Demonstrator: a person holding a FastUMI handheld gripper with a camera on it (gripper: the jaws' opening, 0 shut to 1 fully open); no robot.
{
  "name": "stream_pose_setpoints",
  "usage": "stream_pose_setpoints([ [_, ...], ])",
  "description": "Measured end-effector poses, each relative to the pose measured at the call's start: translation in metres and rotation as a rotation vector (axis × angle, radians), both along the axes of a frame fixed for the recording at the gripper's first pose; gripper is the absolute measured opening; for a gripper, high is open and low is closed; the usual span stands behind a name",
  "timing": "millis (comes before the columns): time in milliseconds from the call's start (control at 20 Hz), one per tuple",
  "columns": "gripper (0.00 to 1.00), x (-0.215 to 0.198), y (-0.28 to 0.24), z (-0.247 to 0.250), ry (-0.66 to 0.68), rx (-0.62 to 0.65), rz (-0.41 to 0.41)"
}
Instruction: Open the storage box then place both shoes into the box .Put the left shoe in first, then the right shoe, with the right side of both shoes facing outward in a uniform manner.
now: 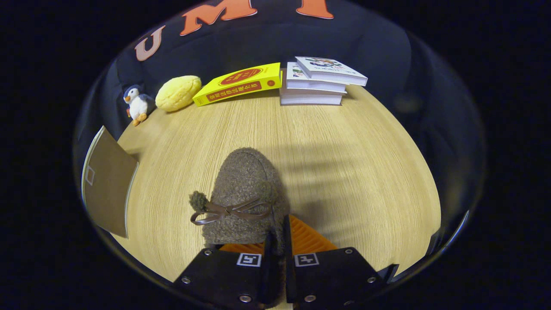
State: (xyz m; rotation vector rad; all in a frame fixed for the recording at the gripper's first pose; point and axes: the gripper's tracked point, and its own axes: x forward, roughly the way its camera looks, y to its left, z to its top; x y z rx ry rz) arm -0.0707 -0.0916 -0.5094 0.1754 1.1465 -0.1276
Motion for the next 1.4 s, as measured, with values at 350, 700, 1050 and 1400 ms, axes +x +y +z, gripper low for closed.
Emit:
stream_pose_setpoints([
  [350, 0.08, 0.003, 0.041, 0.073, -0.046, 0.022, -0.011],
  [700, 0.08, 0.014, 0.128, 0.153, -0.089, 0.1, 0.032],
  [1050, 0.08, 0.029, 0.22, 0.213, -0.131, 0.169, 0.094],
  [1400, 0.08, 0.049, 0.312, 0.236, -0.153, 0.212, 0.146],
])
